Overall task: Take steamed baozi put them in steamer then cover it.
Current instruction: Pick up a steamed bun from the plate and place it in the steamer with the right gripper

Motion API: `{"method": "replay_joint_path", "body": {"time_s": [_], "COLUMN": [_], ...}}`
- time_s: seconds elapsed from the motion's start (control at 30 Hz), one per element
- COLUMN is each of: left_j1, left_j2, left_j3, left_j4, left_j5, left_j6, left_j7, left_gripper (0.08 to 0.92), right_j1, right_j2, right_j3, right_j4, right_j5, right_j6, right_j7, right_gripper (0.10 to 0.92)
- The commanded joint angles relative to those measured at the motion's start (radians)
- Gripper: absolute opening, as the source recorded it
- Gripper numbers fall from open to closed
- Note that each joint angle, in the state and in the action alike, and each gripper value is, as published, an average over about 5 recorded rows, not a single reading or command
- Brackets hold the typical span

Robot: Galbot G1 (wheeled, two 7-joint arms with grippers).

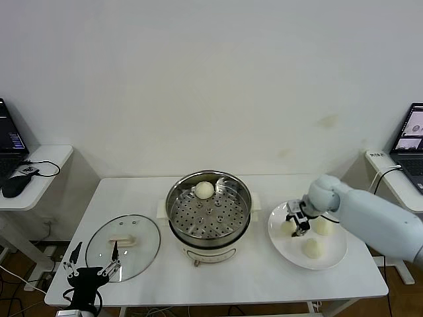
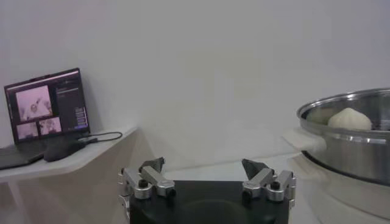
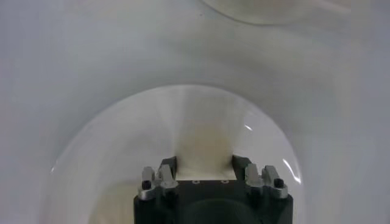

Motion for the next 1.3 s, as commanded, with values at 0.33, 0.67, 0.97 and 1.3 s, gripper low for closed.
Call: {"method": "replay_joint_path", "body": {"time_s": [0.33,0.67,0.97,1.3], "left_j1": [-0.004,-0.011,-0.012,-0.026], "left_j2": [0.010,0.019,0.013,0.007], "left_j3": [0.009,-0.004,-0.017,-0.020], "left_j4": [-0.014,-0.020,-0.035,-0.024], "left_j5": [-0.007,-0.016,-0.015,-0.014], "left_j6": [0.000,0.001,0.003,0.003], "left_j7": [0.000,0.000,0.003,0.005], "left_gripper": [0.823,0.823,0.823,0.823], "right_j1": [0.602,0.625,0.468,0.343], "right_j2": [-0.032,0.249,0.465,0.601], "right_j3": [-0.251,-0.308,-0.315,-0.307], "right_j4": [0.209,0.240,0.105,-0.007], "right_j5": [0.334,0.572,0.587,0.556], "right_j6": [-0.124,-0.274,-0.330,-0.352], "right_j7": [-0.008,0.130,0.181,0.220], "right_gripper": [0.593,0.602,0.602,0.602]}}
